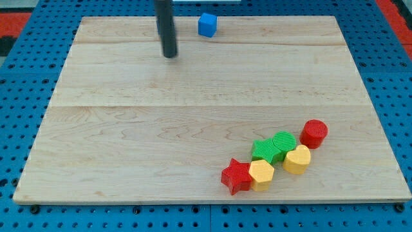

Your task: Move your arm towards the bottom right of the board

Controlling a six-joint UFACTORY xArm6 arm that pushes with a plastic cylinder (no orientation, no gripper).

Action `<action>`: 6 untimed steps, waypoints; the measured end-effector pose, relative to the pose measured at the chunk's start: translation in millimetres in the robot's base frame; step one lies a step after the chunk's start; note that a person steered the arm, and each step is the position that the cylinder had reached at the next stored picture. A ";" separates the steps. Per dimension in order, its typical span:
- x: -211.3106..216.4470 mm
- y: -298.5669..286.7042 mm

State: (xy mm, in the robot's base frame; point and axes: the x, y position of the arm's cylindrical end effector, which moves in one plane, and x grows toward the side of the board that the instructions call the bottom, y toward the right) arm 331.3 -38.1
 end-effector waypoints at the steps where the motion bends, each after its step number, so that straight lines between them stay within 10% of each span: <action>1: 55.3 99.8; 3: 162.6 306.5; 5: 102.4 173.3; 6: 95.9 265.5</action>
